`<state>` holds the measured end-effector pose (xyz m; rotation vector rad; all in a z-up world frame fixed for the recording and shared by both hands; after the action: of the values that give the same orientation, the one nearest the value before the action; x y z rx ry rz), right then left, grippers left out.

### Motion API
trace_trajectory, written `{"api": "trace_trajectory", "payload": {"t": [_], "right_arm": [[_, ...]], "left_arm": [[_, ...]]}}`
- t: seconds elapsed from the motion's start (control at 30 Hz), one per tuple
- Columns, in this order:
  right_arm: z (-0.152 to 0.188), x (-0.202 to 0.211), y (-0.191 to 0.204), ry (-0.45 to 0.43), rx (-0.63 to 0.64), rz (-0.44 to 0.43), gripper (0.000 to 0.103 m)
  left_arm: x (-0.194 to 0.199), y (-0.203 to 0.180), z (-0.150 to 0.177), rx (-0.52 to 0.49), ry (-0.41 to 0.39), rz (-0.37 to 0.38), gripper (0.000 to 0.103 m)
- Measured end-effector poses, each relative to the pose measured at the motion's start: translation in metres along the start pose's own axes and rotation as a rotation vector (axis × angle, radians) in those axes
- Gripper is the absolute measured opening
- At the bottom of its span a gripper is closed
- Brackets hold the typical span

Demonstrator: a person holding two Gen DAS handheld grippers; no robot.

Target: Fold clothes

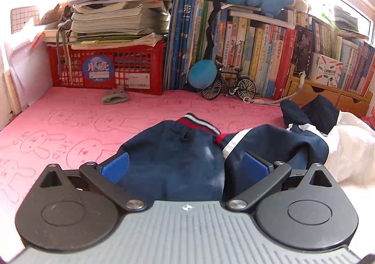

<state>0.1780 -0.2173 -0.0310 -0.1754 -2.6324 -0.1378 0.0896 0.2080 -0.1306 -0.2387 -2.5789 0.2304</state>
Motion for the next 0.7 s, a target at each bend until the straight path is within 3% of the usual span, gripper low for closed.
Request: {"api": "trace_trajectory", "payload": {"t": [0.13,0.23,0.33,0.43,0.57,0.6,0.67,0.7], "right_arm": [[0.041,0.042,-0.079,-0.017,0.061,0.232,0.074],[0.076,0.052,-0.124,0.055,0.106,0.345,0.078],[0.109,0.046,-0.141,0.121,0.084,0.336,0.093],[0.129,0.024,-0.156,0.174,0.041,0.425,0.094],[0.167,-0.011,-0.171,0.414,-0.105,0.380,0.097],[0.167,-0.009,-0.168,0.408,-0.088,0.380,0.095],[0.164,-0.004,-0.160,0.383,-0.043,0.385,0.064],[0.152,0.005,-0.170,0.344,-0.063,0.411,0.030]], "left_arm": [[0.018,0.019,0.023,0.046,0.031,-0.069,0.103],[0.017,0.027,0.025,0.052,0.039,-0.123,0.103],[-0.005,0.028,0.028,0.005,0.078,-0.172,0.103],[-0.029,0.034,0.033,0.045,0.096,-0.206,0.103],[-0.054,0.041,0.044,0.120,0.107,-0.249,0.103],[-0.056,0.041,0.042,0.132,0.116,-0.252,0.103],[-0.058,0.042,0.039,0.155,0.135,-0.256,0.102],[-0.056,0.043,0.035,0.167,0.134,-0.244,0.092]]}}
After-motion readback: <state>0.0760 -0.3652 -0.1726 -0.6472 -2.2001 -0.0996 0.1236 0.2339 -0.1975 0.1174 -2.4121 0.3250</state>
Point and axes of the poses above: each gripper's, at about its wrist camera, not at the fingertips, and x roughly against the way its jaws point, y to its left, z to its underside, the point moved 8 cm from there along -x, roughly the way its jaws point, and after that the axes turned 15 degrees about z, right-handed, at the moved point
